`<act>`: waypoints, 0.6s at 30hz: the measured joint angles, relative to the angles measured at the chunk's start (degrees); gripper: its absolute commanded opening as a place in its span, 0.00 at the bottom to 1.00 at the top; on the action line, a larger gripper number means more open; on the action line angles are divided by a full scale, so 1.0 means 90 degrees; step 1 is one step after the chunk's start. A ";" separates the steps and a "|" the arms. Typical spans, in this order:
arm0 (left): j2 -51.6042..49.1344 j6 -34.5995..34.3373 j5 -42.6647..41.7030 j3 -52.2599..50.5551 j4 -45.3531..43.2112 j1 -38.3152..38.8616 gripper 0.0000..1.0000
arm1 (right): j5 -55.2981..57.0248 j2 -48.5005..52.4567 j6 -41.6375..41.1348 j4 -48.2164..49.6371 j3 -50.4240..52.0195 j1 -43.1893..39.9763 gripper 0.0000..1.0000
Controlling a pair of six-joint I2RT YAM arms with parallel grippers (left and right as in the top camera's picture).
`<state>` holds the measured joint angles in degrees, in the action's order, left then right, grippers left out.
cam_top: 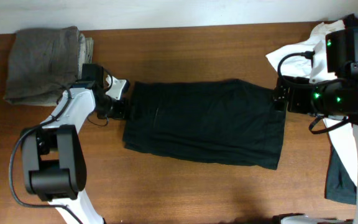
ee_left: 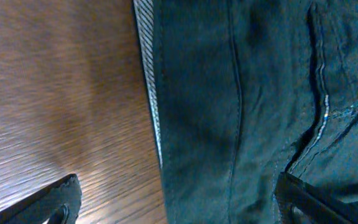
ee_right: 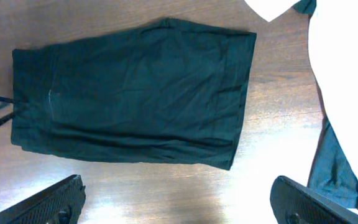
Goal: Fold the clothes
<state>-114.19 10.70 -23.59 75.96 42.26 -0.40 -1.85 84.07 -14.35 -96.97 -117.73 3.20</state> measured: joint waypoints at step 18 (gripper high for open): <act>-0.0525 0.0214 -0.0850 0.0168 0.0180 0.0534 0.25 | 0.0046 -0.0053 -0.0075 0.0000 0.0000 0.0000 0.99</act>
<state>-118.91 12.62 -31.24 77.47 43.88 4.40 -1.43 83.59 -15.03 -96.97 -117.73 3.20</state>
